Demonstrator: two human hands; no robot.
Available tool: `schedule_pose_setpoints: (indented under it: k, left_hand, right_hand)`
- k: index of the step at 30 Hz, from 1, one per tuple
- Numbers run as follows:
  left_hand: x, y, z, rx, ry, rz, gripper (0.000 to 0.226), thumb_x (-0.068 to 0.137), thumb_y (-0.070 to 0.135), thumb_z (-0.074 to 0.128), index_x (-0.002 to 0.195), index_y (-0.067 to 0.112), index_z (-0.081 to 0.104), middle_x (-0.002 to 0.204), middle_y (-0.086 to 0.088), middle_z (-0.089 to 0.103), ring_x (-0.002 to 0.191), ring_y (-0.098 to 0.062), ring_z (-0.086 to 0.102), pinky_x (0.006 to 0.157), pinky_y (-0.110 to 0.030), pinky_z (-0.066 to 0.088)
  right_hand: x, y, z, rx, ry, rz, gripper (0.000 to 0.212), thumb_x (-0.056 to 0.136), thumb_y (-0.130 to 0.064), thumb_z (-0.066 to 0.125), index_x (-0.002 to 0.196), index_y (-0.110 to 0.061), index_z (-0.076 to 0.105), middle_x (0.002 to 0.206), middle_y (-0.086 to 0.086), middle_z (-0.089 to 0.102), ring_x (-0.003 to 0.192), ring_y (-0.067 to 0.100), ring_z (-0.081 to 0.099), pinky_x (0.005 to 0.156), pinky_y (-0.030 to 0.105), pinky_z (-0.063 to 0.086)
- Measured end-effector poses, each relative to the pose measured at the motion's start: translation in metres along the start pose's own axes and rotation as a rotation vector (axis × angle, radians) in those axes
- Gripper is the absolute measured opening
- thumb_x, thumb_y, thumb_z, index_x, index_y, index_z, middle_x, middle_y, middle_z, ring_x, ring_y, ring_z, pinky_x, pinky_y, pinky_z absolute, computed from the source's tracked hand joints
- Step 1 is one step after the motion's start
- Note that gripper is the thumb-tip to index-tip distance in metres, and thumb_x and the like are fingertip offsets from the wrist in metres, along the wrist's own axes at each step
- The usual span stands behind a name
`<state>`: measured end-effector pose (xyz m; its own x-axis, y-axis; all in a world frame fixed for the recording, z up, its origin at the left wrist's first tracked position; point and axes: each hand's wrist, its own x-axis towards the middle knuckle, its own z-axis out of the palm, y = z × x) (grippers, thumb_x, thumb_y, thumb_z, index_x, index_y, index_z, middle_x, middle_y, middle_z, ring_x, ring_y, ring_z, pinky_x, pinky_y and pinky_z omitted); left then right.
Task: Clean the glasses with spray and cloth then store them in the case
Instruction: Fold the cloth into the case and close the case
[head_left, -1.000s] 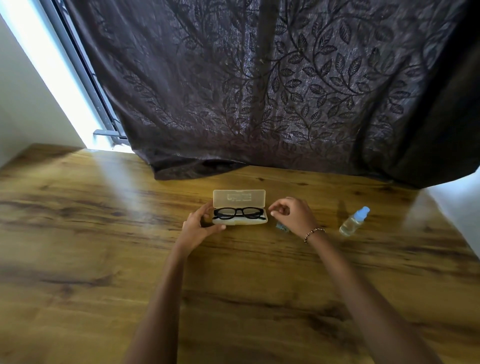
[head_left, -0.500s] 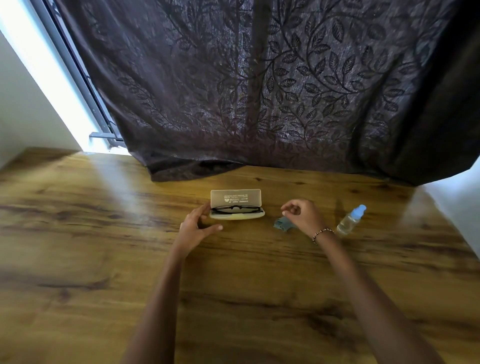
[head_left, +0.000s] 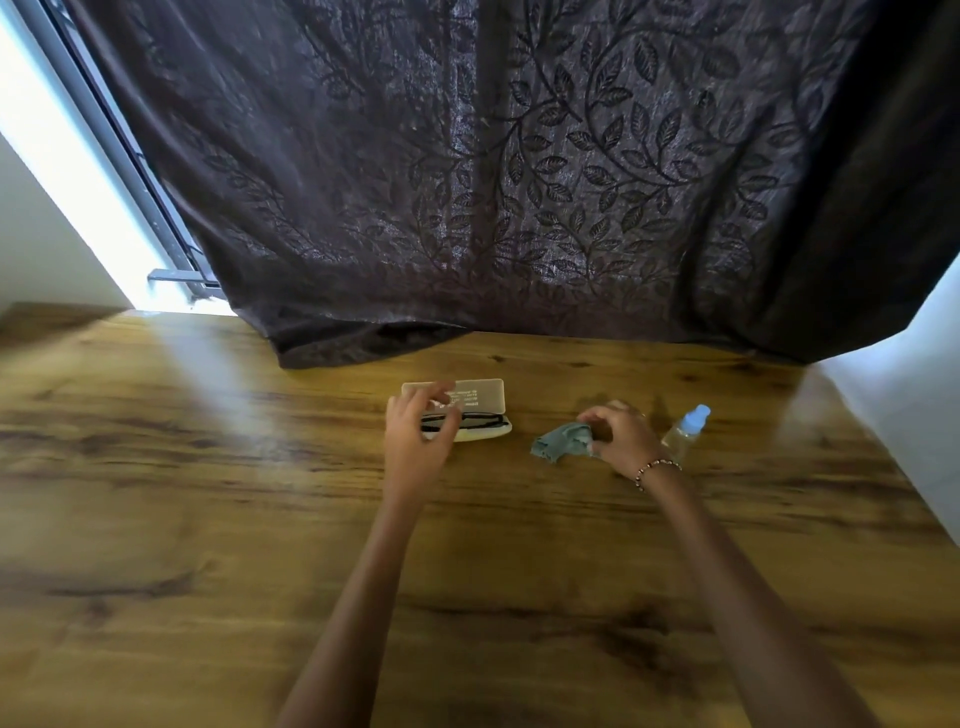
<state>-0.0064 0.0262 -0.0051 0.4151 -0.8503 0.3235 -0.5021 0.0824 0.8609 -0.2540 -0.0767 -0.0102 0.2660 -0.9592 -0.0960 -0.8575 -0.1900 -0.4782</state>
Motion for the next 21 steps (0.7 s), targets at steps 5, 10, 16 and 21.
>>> schedule_pose_setpoints:
  k: [5,10,16,21]
  left_hand:
    - [-0.003,0.017,0.032,0.028,-0.13,0.126,0.021,0.088,0.018,0.064,0.109,0.018,0.064,0.101,0.009,0.059,0.099,-0.012,0.054,0.089,-0.034,0.047]
    - [-0.007,0.027,0.057,0.081,-0.286,0.187,0.027,0.088,0.013,0.063,0.114,0.014,0.062,0.106,0.01,0.053,0.098,-0.007,0.053,0.093,-0.029,0.048]
    - [0.005,0.037,0.066,0.076,-0.441,0.163,0.049,0.087,0.015,0.065,0.134,0.013,0.05,0.128,-0.005,0.051,0.115,-0.016,0.05,0.102,-0.032,0.043]
    - [0.023,0.05,0.07,-0.029,-0.589,0.148,0.057,0.084,0.025,0.069,0.135,0.01,0.047,0.133,-0.003,0.054,0.122,-0.01,0.048,0.103,-0.018,0.036]
  right_hand:
    - [0.0,0.003,0.007,0.014,0.053,0.035,0.029,0.078,-0.019,0.075,0.105,-0.015,0.066,0.108,0.002,0.06,0.101,0.018,0.056,0.088,0.031,0.049]
    - [0.0,0.004,0.009,0.224,0.18,0.119,0.006,0.088,-0.016,0.064,0.087,-0.018,0.069,0.09,-0.001,0.069,0.083,0.009,0.059,0.068,0.013,0.043]
    - [-0.007,-0.005,-0.009,0.719,0.039,0.136,0.006,0.089,-0.018,0.064,0.091,-0.024,0.065,0.097,0.0,0.069,0.092,0.014,0.062,0.082,0.029,0.051]
    - [-0.014,-0.024,-0.035,0.895,-0.04,0.027,0.01,0.087,-0.017,0.067,0.088,-0.027,0.068,0.088,-0.009,0.069,0.081,0.003,0.065,0.063,0.013,0.051]
